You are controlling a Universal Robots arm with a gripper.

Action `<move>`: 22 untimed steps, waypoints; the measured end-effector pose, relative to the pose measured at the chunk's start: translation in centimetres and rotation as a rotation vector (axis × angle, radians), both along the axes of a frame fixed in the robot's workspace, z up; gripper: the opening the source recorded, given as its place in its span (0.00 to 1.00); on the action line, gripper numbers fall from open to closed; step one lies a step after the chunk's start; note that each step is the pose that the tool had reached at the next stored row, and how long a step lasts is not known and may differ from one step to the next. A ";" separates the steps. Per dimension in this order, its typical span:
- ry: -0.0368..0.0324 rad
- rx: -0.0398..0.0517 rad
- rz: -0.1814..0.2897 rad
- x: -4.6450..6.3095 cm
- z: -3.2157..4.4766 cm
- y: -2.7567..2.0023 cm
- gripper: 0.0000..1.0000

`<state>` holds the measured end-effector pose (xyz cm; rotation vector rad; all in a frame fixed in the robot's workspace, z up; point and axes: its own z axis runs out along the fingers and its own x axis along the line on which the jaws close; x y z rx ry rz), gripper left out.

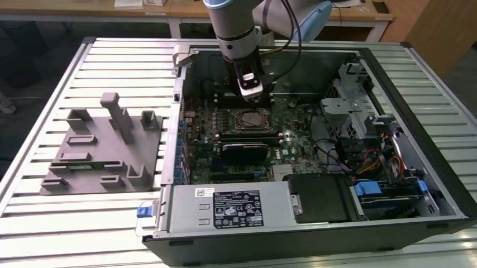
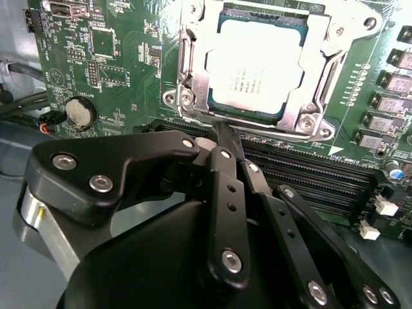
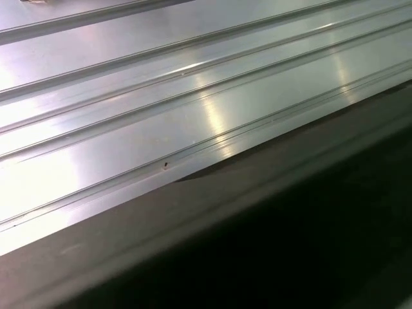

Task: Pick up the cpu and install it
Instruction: 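Install the first cpu locking lever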

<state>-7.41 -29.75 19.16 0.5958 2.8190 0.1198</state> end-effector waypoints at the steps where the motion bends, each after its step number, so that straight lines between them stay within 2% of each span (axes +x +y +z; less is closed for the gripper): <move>1: -0.0001 0.0001 0.000 0.0 -0.01 -0.02 0.11; 9: 0.0001 -0.0001 0.000 0.1 -0.05 -0.18 0.11; 16: 0.0000 0.0009 0.000 0.8 -0.06 -0.30 0.11; 18: 0.0001 0.0046 0.000 0.9 -0.05 -0.33 0.11; 22: 0.0002 0.0232 0.000 1.0 -0.04 -0.34 0.11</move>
